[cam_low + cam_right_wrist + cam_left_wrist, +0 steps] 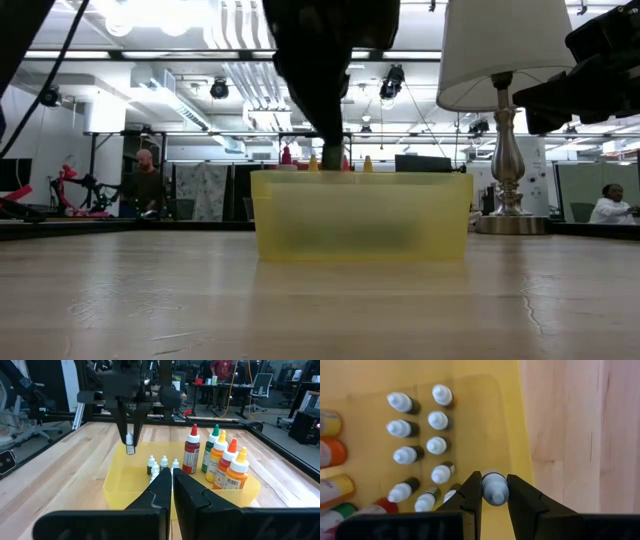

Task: Pick & Place food coloring
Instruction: Put the small green food coloring bottle into the bin

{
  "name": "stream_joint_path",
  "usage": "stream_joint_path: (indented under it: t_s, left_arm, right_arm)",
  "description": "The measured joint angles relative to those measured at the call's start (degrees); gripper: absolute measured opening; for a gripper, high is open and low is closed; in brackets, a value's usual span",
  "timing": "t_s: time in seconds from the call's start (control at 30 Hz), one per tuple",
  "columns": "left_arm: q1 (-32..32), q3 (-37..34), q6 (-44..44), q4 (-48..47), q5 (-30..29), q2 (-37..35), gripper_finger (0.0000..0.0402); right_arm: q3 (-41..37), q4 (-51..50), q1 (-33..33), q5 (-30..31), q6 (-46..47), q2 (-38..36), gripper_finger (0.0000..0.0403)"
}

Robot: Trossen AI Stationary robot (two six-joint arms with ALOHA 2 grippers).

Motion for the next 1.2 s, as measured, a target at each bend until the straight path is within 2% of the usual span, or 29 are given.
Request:
stream_joint_path:
  t_s: [0.57, 0.9, 1.2]
  left_arm:
    - [0.7, -10.6, -0.5, 10.3, 0.0, 0.0, 0.0048]
    - [1.2, -14.3, -0.8, 16.7, 0.1, 0.0, 0.0048]
    - [1.5, -17.1, -0.8, 18.7, 0.0, 0.0, 0.0048]
  right_arm:
    - [0.0, 0.0, 0.0, 0.0, 0.0, 0.0, 0.0009]
    - [0.0, 0.0, 0.0, 0.0, 0.0, 0.0, 0.0009]
    - [0.0, 0.0, 0.0, 0.0, 0.0, 0.0, 0.0009]
